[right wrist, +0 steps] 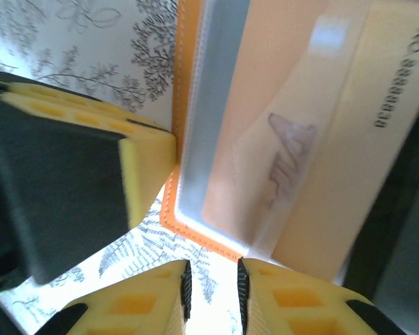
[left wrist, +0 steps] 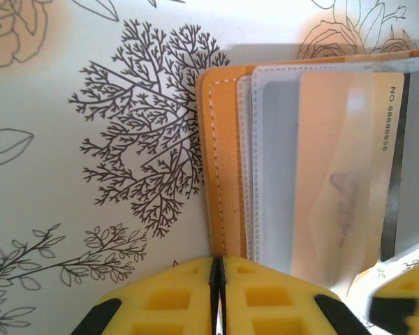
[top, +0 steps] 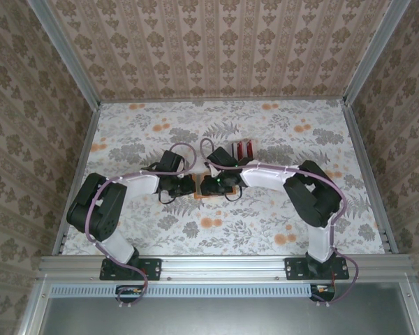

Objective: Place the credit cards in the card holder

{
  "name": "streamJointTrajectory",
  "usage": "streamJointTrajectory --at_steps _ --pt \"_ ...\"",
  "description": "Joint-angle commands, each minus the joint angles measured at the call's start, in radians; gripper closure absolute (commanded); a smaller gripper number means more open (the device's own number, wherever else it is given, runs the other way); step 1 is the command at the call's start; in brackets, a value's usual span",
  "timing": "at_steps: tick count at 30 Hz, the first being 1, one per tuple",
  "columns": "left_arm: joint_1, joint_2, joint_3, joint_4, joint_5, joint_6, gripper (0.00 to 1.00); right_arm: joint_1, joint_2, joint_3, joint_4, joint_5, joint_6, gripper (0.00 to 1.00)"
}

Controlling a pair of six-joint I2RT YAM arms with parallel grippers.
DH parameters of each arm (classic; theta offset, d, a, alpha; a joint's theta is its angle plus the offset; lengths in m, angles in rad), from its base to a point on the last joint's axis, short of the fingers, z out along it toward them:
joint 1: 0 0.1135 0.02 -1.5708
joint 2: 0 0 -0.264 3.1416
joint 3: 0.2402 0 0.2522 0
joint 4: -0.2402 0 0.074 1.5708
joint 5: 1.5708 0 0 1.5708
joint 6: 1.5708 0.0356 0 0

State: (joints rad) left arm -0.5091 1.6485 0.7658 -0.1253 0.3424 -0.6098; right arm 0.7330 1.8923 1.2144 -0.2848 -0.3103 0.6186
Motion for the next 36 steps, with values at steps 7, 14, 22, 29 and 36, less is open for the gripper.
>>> streamJointTrajectory --at_steps 7,14,22,29,36 --pt "-0.008 0.039 -0.011 -0.080 -0.068 0.014 0.88 -0.086 -0.024 0.010 -0.048 0.065 -0.063 0.73" --pt "-0.006 0.053 -0.001 -0.082 -0.068 0.018 0.88 -0.084 0.096 0.093 -0.059 0.041 -0.082 0.73" --pt "-0.008 0.092 -0.013 -0.043 -0.051 0.004 0.88 -0.062 0.153 0.149 -0.059 0.020 -0.077 0.72" --pt "-0.008 0.092 -0.020 -0.033 -0.048 -0.001 0.88 -0.028 0.192 0.221 -0.074 -0.008 -0.074 0.72" --pt "-0.006 0.018 -0.018 -0.094 -0.075 0.011 0.87 -0.039 0.084 0.166 -0.109 0.040 -0.104 0.72"
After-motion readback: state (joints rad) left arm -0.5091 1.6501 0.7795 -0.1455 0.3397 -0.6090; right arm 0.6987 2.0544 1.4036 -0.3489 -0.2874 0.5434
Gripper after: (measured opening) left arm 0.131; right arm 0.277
